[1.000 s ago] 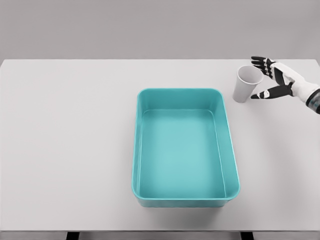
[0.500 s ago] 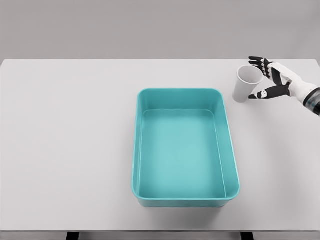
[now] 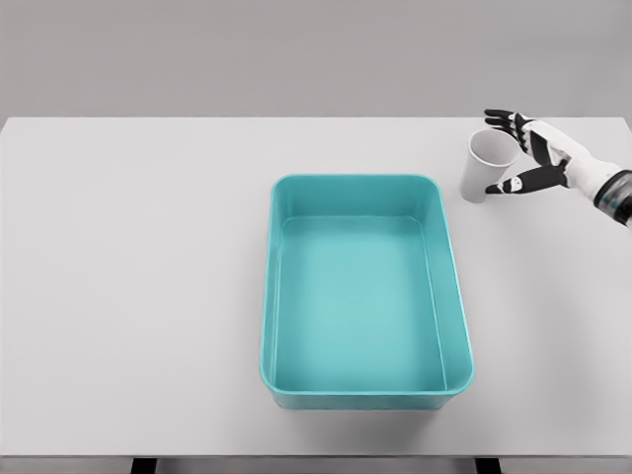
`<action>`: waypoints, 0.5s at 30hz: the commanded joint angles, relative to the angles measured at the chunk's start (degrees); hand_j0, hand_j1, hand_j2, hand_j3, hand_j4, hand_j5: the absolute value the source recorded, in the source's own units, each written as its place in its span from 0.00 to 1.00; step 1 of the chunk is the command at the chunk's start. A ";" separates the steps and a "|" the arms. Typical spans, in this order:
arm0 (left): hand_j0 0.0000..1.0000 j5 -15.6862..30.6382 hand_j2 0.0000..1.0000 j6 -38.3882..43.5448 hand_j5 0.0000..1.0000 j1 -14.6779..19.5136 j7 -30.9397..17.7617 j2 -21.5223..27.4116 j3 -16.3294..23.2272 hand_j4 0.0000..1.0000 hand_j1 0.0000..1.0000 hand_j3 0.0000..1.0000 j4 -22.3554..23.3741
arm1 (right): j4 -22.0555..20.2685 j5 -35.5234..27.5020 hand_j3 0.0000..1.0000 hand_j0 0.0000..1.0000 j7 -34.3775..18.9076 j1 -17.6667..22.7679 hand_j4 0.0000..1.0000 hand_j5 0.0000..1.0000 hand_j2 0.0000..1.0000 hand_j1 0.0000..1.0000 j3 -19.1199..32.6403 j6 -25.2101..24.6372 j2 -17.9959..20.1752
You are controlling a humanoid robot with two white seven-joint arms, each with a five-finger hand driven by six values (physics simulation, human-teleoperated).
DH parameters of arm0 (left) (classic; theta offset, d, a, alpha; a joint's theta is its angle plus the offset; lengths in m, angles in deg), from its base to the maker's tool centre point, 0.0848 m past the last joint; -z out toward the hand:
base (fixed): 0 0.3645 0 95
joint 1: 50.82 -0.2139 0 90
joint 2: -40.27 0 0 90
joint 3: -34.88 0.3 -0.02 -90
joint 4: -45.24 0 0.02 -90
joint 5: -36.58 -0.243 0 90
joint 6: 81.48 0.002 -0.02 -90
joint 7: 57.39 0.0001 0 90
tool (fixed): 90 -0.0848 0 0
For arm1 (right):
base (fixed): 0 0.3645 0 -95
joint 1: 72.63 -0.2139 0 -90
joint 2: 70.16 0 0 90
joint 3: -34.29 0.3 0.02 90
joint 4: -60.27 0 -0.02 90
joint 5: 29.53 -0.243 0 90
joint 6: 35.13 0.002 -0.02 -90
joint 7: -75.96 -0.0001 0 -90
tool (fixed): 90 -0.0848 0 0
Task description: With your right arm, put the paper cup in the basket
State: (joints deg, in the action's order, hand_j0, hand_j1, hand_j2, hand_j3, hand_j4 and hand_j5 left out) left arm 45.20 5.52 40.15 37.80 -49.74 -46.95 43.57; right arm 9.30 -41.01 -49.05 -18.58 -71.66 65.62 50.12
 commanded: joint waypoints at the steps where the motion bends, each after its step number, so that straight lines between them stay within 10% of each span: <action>1: 1.00 0.00 1.00 0.01 1.00 0.00 -0.01 0.00 0.00 1.00 1.00 1.00 0.00 | -0.70 -0.38 1.00 1.00 0.01 0.00 1.00 1.00 1.00 1.00 -0.57 -0.11 0.04; 7: 1.00 0.00 1.00 0.01 1.00 0.00 -0.01 0.00 0.00 1.00 1.00 1.00 0.00 | -1.32 -0.38 1.00 1.00 0.01 0.00 1.00 1.00 1.00 1.00 -1.18 -0.29 -0.13; 15: 1.00 0.00 1.00 0.01 1.00 0.00 -0.01 0.00 0.00 1.00 1.00 1.00 0.00 | -1.50 -0.38 0.73 0.73 0.01 0.00 0.73 0.73 0.73 0.73 -1.54 -1.26 -0.05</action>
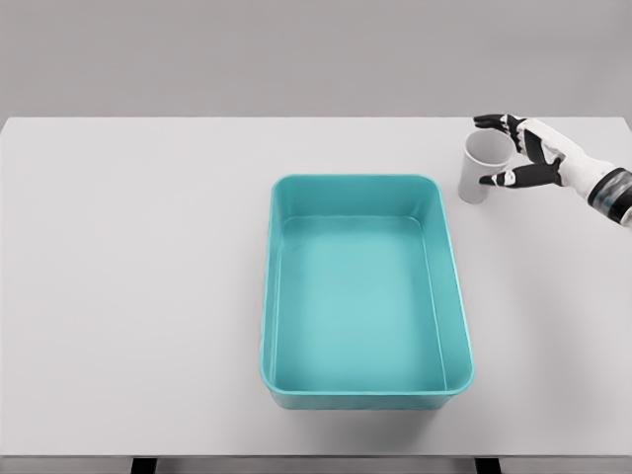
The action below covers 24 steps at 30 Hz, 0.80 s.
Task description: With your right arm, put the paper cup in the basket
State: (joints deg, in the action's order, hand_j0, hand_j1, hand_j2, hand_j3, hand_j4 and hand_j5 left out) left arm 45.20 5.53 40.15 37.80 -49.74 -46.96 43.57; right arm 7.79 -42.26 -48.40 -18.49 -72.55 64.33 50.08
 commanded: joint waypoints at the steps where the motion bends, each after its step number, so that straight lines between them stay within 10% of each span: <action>1: 1.00 0.00 1.00 0.01 1.00 0.00 -0.01 0.00 0.01 1.00 1.00 1.00 0.00 | -0.07 0.95 0.73 0.73 -0.64 0.00 0.73 0.73 0.73 0.73 -0.65 0.03 0.00; 15: 1.00 0.00 1.00 0.01 1.00 0.00 -0.01 0.00 0.01 1.00 1.00 1.00 0.00 | -2.71 0.69 0.75 0.75 -0.64 0.18 0.75 0.75 0.75 0.75 0.32 2.67 0.09; 24: 1.00 0.00 1.00 0.00 1.00 0.00 -0.01 0.00 0.01 1.00 1.00 1.00 0.00 | -12.38 0.69 0.75 0.75 -0.64 0.79 0.75 0.75 0.75 0.75 1.46 3.20 0.79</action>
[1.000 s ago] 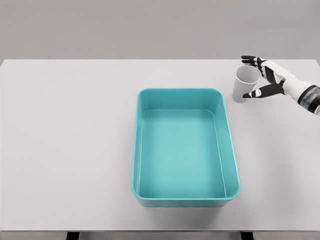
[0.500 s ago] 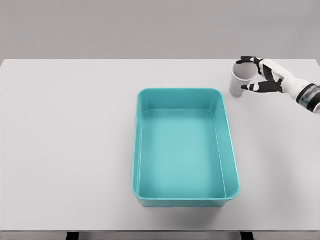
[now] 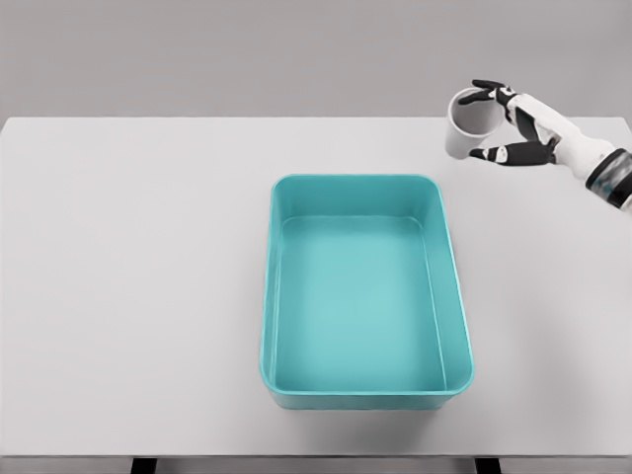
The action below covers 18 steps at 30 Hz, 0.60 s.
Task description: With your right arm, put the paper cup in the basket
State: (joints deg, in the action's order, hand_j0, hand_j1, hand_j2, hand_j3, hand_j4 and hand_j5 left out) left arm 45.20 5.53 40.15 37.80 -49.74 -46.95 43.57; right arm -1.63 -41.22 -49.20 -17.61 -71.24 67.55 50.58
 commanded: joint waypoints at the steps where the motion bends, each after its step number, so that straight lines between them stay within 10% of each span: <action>1: 1.00 0.00 1.00 0.00 1.00 0.00 -0.01 0.00 0.00 1.00 1.00 1.00 0.00 | -4.45 -0.35 0.75 0.75 0.16 0.00 0.75 0.75 0.75 0.75 0.06 -0.03 0.28; 18: 1.00 0.00 1.00 0.00 1.00 0.00 -0.01 0.00 0.00 1.00 1.00 1.00 0.00 | -25.19 5.18 0.76 0.76 0.16 4.31 0.76 0.76 0.76 0.76 -0.38 -0.29 0.72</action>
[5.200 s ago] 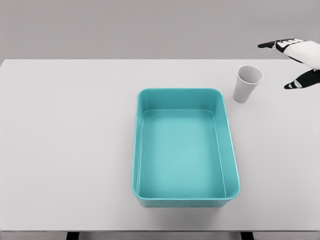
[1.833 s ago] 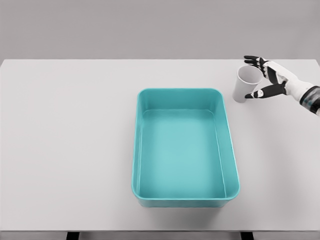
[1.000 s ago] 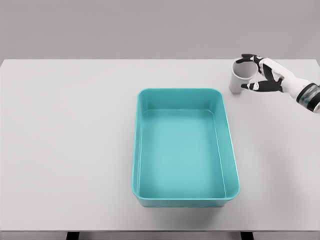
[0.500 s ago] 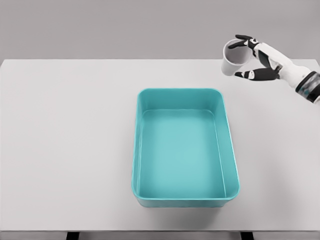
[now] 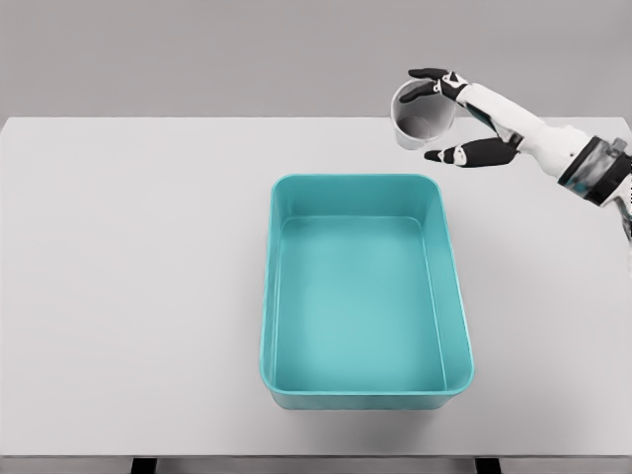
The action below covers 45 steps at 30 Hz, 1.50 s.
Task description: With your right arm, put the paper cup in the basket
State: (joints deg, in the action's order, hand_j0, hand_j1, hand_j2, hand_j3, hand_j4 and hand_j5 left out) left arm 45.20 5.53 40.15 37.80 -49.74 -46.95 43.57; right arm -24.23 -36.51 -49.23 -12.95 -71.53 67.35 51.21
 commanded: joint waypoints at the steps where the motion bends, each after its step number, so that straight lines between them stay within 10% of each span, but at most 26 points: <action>1: 1.00 0.00 1.00 0.01 1.00 0.00 -0.01 0.00 0.00 1.00 1.00 1.00 0.00 | -4.09 1.27 0.76 0.76 0.19 0.18 0.76 0.76 0.76 0.76 -0.17 -0.09 0.10; 41: 1.00 0.00 1.00 0.00 1.00 0.00 -0.01 0.00 0.00 1.00 1.00 1.00 0.00 | -15.96 11.47 0.79 0.79 0.19 5.89 0.79 0.79 0.79 0.79 -14.76 1.84 2.73; 45: 1.00 0.00 1.00 0.00 1.00 0.00 -0.01 0.00 0.00 1.00 1.00 1.00 0.00 | -15.96 11.73 0.98 0.98 0.19 5.80 0.98 0.98 0.98 0.98 -14.59 4.48 3.00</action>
State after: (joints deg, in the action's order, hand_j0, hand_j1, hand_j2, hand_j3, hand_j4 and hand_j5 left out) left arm 45.20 5.52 40.15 37.80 -49.74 -46.95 43.57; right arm -40.15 -24.75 -49.09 -7.15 -86.03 70.50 53.98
